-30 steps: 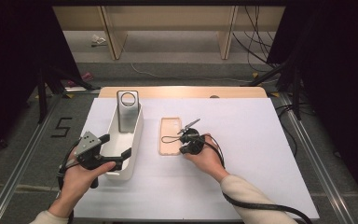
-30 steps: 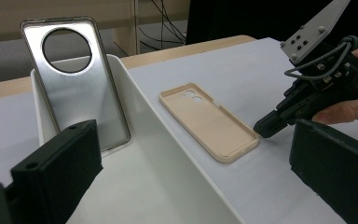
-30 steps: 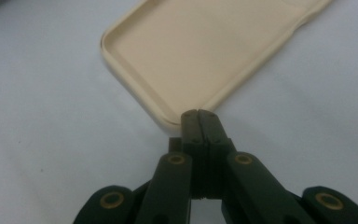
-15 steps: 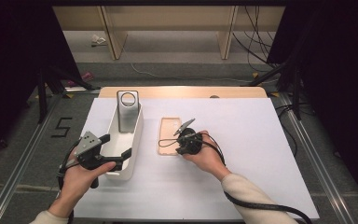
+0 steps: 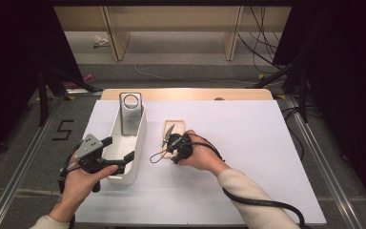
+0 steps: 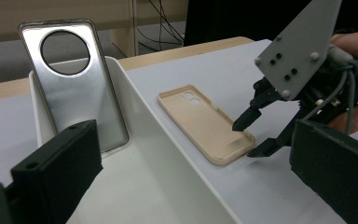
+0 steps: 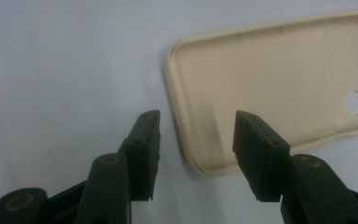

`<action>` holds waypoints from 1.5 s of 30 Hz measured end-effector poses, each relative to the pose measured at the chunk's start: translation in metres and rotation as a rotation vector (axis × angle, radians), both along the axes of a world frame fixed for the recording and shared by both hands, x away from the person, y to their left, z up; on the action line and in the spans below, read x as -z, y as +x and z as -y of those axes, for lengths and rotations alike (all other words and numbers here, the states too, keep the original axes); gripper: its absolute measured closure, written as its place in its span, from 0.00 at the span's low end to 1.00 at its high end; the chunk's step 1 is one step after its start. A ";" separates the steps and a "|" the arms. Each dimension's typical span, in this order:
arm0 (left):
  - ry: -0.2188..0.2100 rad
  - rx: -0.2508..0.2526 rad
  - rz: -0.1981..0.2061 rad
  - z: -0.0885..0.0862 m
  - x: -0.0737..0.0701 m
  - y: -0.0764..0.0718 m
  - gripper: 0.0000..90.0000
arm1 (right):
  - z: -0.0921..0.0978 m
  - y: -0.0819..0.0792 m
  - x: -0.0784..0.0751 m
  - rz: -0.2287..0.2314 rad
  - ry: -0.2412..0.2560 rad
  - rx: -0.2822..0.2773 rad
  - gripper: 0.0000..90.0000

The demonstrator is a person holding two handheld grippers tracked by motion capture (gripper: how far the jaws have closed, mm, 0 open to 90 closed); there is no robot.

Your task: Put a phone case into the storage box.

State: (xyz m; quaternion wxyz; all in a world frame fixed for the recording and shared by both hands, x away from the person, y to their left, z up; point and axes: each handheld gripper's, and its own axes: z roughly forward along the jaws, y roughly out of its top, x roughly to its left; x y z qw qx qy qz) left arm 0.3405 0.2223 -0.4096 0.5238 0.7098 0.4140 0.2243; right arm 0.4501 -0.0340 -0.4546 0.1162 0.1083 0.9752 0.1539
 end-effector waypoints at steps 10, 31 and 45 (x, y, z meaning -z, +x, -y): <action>-0.001 0.002 0.000 0.000 0.000 0.000 0.02 | -0.019 0.006 0.004 0.004 -0.104 -0.046 0.59; 0.000 0.002 -0.002 0.001 0.000 0.000 0.02 | -0.029 0.008 0.004 -0.042 -0.165 -0.040 0.69; -0.001 0.003 -0.006 0.001 0.001 0.000 0.02 | -0.032 0.004 0.005 -0.052 -0.178 -0.058 0.83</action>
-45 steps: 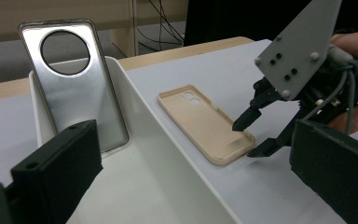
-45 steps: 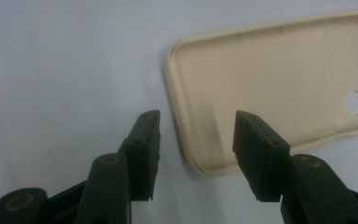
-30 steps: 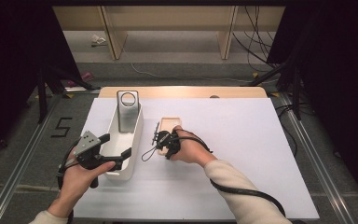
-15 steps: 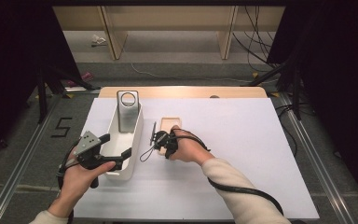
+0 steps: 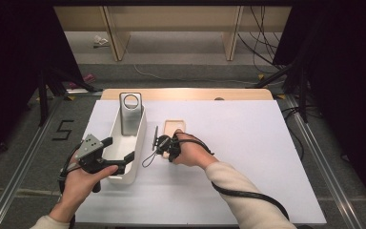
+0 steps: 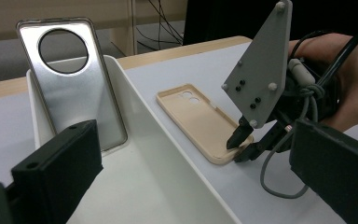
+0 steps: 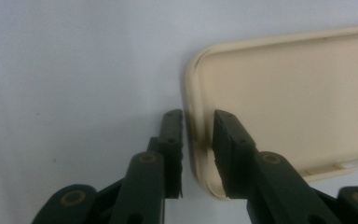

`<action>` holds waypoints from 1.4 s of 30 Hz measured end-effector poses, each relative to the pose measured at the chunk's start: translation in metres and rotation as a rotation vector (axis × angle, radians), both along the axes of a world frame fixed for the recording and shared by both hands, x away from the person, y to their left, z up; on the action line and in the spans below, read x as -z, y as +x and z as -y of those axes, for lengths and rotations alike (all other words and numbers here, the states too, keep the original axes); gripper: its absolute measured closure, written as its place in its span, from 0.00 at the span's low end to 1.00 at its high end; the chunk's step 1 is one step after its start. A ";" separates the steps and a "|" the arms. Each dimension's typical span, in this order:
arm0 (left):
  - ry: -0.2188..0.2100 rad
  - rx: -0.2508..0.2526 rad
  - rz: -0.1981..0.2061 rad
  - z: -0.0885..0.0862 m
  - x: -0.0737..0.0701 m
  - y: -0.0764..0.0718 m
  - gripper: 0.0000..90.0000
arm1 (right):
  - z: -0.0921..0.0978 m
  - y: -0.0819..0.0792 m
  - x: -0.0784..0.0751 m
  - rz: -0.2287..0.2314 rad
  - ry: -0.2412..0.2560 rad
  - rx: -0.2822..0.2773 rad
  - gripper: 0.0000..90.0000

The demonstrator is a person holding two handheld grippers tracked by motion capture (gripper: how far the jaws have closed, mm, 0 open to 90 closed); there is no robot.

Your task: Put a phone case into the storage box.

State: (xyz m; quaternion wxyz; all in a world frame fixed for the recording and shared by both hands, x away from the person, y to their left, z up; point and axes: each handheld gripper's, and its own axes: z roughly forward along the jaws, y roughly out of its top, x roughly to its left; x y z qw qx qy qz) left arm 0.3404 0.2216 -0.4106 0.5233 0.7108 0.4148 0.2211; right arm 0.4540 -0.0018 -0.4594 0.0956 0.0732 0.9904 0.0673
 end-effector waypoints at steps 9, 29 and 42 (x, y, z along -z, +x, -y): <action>-0.002 0.003 0.001 0.000 0.000 0.000 0.03 | -0.001 -0.003 0.000 0.018 -0.012 -0.004 0.92; -0.003 0.001 0.000 -0.001 0.001 0.000 0.03 | 0.000 -0.003 0.000 0.028 -0.012 -0.044 0.96; -0.007 -0.003 0.000 -0.001 0.001 0.001 0.04 | 0.013 -0.009 -0.004 0.054 0.074 -0.072 0.97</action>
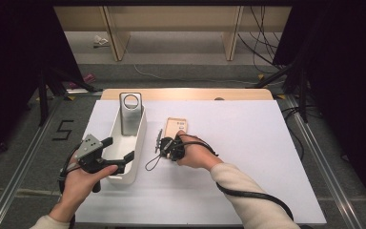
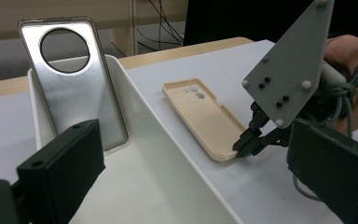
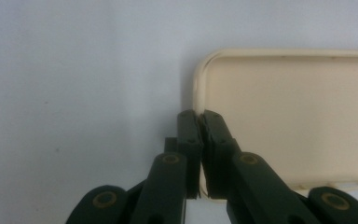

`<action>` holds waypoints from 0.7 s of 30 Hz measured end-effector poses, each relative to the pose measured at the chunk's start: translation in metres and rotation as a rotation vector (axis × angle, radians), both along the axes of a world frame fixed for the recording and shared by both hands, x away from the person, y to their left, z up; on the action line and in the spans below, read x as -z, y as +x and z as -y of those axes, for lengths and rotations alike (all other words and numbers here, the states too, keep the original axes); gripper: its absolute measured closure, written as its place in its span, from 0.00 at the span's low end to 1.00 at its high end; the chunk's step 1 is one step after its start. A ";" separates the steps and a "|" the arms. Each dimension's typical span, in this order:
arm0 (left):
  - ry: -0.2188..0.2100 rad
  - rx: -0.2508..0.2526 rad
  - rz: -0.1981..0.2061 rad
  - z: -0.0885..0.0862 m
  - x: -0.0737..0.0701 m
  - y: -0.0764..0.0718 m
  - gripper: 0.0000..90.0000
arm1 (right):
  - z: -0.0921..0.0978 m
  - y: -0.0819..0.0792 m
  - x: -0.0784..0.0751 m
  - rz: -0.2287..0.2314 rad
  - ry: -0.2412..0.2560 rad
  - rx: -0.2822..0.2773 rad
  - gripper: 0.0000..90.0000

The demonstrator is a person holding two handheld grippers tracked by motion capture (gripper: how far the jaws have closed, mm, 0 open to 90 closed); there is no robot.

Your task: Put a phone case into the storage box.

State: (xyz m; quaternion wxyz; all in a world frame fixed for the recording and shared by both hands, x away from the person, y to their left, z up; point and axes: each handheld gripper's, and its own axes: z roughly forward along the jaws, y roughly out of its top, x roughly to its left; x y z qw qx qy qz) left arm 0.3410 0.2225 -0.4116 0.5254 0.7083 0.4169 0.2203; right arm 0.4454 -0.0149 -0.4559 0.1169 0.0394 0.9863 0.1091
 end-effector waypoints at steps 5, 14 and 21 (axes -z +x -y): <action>-0.002 -0.001 0.000 0.000 0.000 0.000 0.04 | 0.006 -0.003 -0.006 0.016 0.047 -0.010 0.97; -0.003 -0.007 -0.001 0.000 0.001 0.000 0.04 | 0.022 -0.014 -0.017 0.032 0.133 -0.022 0.97; 0.008 -0.004 0.002 -0.001 0.001 0.001 0.04 | 0.035 -0.022 -0.023 0.034 0.186 -0.019 0.97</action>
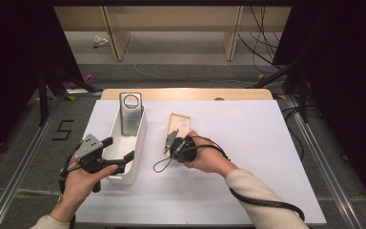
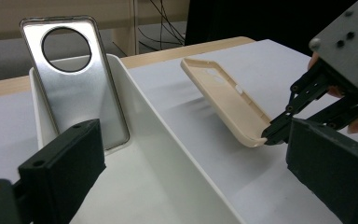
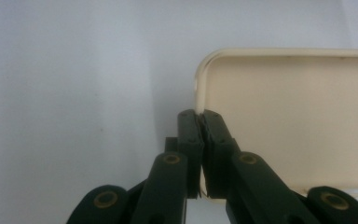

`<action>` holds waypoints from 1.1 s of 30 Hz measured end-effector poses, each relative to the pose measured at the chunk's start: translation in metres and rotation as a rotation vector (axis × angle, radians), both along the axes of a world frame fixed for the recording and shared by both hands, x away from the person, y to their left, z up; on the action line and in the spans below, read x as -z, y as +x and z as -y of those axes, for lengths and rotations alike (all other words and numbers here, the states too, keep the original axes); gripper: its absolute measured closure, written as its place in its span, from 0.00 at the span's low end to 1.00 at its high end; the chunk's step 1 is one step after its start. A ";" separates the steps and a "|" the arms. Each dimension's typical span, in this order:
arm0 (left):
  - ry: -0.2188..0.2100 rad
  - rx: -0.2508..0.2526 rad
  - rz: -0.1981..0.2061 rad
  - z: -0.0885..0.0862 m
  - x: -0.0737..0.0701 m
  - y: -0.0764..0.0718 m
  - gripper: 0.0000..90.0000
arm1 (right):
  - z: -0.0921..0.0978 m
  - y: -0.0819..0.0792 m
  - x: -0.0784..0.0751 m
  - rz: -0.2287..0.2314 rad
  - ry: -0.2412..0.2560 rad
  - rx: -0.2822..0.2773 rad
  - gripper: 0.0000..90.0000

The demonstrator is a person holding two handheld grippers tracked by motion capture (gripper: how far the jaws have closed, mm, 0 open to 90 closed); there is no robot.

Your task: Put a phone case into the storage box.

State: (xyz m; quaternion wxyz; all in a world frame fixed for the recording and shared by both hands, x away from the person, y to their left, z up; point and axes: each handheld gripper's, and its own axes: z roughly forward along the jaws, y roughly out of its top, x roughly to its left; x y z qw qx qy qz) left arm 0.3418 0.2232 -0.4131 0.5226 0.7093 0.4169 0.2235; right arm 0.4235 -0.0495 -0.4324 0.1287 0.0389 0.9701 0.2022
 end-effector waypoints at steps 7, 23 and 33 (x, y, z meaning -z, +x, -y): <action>-0.003 0.001 0.003 0.000 0.000 0.000 0.04 | 0.012 -0.012 -0.005 0.005 0.045 0.000 0.97; -0.002 0.003 0.002 0.001 0.000 0.000 0.04 | 0.049 -0.038 -0.015 0.040 0.099 0.005 0.98; -0.004 0.002 0.001 0.001 0.000 -0.001 0.04 | 0.060 -0.054 -0.019 0.051 0.118 -0.003 0.97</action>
